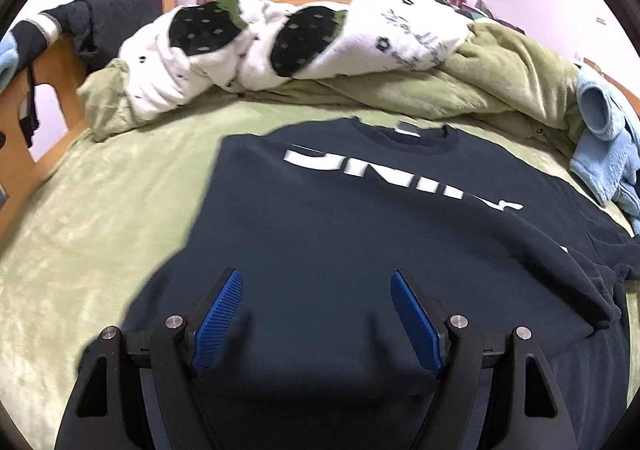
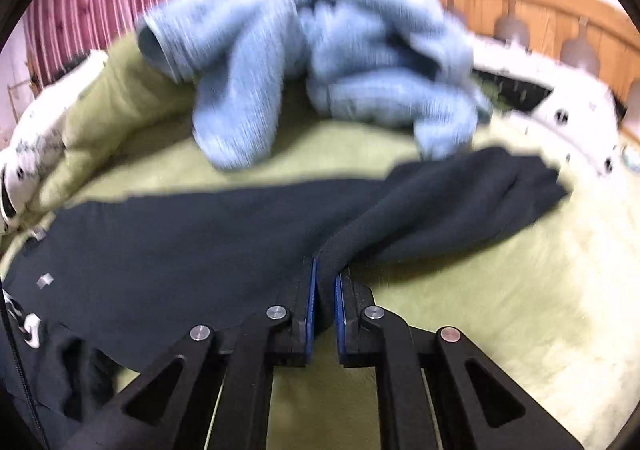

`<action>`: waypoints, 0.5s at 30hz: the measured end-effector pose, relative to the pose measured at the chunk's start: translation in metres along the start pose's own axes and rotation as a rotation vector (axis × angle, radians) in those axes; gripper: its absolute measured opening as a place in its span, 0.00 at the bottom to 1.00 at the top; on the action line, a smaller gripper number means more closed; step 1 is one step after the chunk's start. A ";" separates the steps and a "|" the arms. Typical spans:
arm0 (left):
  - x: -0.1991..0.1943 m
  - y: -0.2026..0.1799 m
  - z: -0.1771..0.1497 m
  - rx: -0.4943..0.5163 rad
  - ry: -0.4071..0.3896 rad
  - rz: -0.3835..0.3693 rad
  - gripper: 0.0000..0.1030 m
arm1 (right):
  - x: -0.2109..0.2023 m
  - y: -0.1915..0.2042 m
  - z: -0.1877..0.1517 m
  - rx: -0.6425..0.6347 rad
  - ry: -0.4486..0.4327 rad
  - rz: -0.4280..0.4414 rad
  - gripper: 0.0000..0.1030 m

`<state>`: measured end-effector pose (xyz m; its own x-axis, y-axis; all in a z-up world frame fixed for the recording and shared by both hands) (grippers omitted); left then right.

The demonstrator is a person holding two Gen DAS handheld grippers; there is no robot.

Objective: Fold small clothes
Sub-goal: 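Grasp the other sleeve cuff with the right tool, then fold the held sleeve across the sweatshirt body with the right tool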

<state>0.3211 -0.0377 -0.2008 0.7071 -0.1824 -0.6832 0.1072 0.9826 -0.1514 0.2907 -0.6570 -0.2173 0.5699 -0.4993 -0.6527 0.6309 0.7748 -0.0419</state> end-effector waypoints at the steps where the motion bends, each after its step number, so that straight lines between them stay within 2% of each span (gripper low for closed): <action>1: -0.005 0.006 0.001 -0.003 -0.002 0.003 0.73 | -0.013 0.003 0.009 0.013 -0.028 0.019 0.08; 5: -0.036 0.045 0.005 -0.016 -0.035 0.035 0.73 | -0.067 0.031 0.039 0.013 -0.108 0.097 0.08; 8: -0.051 0.069 0.006 -0.033 -0.032 0.025 0.73 | -0.117 0.071 0.053 -0.019 -0.163 0.168 0.08; 11: -0.065 0.089 0.005 -0.056 -0.030 0.019 0.73 | -0.160 0.119 0.054 -0.071 -0.198 0.224 0.08; 15: -0.078 0.107 0.005 -0.042 -0.046 0.022 0.73 | -0.215 0.197 0.033 -0.162 -0.219 0.325 0.08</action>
<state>0.2809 0.0820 -0.1606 0.7405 -0.1584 -0.6531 0.0627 0.9839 -0.1674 0.3101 -0.4095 -0.0608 0.8347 -0.2763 -0.4763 0.3190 0.9477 0.0094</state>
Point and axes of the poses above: each gripper's, at about its wrist camera, not at the fingertips, and x roughly the way its jaws point, y to its left, z to its top, the point moved 9 cm from there along x, roughly the way its jaws point, and after that the axes turned 13 degrees about -z, right-handed, at the moved point
